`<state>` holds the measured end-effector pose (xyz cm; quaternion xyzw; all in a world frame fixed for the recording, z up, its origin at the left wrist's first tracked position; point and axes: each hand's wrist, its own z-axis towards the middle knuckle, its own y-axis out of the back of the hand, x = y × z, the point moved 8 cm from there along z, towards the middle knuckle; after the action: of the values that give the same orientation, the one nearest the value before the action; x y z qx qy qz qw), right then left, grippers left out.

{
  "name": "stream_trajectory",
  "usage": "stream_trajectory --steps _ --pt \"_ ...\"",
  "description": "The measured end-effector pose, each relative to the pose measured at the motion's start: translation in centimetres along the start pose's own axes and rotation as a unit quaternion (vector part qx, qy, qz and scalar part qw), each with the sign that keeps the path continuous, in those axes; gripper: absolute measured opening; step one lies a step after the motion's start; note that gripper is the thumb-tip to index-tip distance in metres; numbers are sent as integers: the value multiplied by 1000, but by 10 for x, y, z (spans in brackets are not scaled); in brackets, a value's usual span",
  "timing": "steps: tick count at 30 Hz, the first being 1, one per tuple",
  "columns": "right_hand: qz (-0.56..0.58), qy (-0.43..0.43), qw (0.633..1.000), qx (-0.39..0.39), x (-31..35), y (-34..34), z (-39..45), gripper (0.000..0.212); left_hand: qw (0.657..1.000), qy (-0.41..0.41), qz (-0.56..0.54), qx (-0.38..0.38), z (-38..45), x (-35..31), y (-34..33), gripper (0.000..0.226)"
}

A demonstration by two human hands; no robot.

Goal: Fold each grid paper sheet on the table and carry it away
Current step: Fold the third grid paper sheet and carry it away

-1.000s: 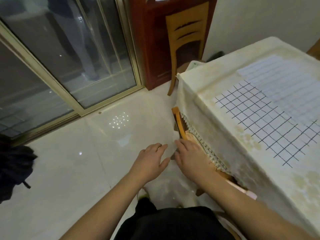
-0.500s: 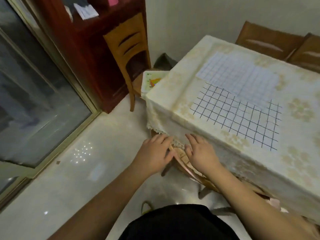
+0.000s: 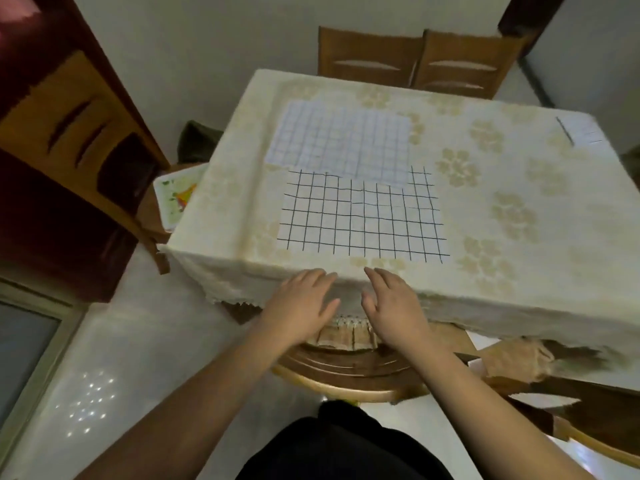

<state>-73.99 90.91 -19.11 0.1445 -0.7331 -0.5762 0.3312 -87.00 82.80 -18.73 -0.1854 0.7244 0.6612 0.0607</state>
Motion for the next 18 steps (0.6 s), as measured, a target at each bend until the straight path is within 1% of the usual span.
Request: stream_trajectory --steps 4,8,13,18 --pt "11 -14 1000 8 -32 -3 20 51 1000 3 9 29 40 -10 -15 57" --pt "13 -8 1000 15 -52 -8 49 50 998 10 22 57 75 -15 -26 56" --pt "13 17 999 37 -57 -22 83 51 996 36 26 79 108 -5 -35 57" --pt "32 10 998 56 -58 -36 111 53 995 31 26 96 134 14 -43 56"
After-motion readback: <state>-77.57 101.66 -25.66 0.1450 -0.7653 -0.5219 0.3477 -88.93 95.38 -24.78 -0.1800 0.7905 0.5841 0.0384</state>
